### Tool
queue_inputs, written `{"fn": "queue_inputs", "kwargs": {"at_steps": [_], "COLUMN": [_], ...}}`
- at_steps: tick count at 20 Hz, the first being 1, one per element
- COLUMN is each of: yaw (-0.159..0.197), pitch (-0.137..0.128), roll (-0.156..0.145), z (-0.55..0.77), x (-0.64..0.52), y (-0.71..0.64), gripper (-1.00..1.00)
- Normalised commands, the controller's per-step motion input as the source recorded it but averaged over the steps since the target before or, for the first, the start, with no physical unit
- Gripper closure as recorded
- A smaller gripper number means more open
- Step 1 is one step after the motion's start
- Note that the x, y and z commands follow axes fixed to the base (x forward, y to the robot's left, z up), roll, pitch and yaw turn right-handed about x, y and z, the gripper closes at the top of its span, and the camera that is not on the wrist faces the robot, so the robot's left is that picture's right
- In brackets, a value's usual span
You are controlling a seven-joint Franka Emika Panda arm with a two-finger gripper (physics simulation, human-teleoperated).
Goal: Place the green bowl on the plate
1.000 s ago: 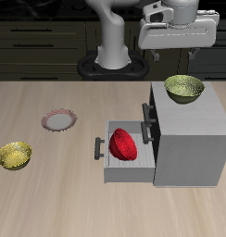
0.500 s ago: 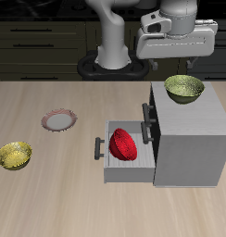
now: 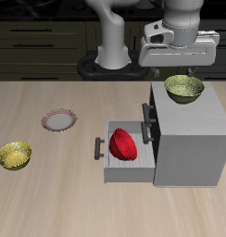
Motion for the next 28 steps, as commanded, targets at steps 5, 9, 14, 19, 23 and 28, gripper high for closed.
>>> {"fn": "queue_inputs", "kwargs": {"at_steps": [5, 9, 14, 19, 23, 28], "yaw": [0.007, 0.001, -0.001, -0.041, -0.041, -0.022], "pitch": [0.013, 0.016, 0.034, 0.051, 0.044, 0.017], "roll": [-0.01, -0.011, -0.014, 0.011, 0.066, 0.065], "z": [-0.11, -0.2, -0.25, -0.27, -0.23, -0.1], "x": [-0.03, -0.01, 0.01, -0.03, -0.05, -0.04], "y": [-0.07, -0.14, -0.11, 0.02, 0.21, 0.16], "gripper": [-1.0, -1.0, -1.0, -1.0, -1.0, 1.0]}}
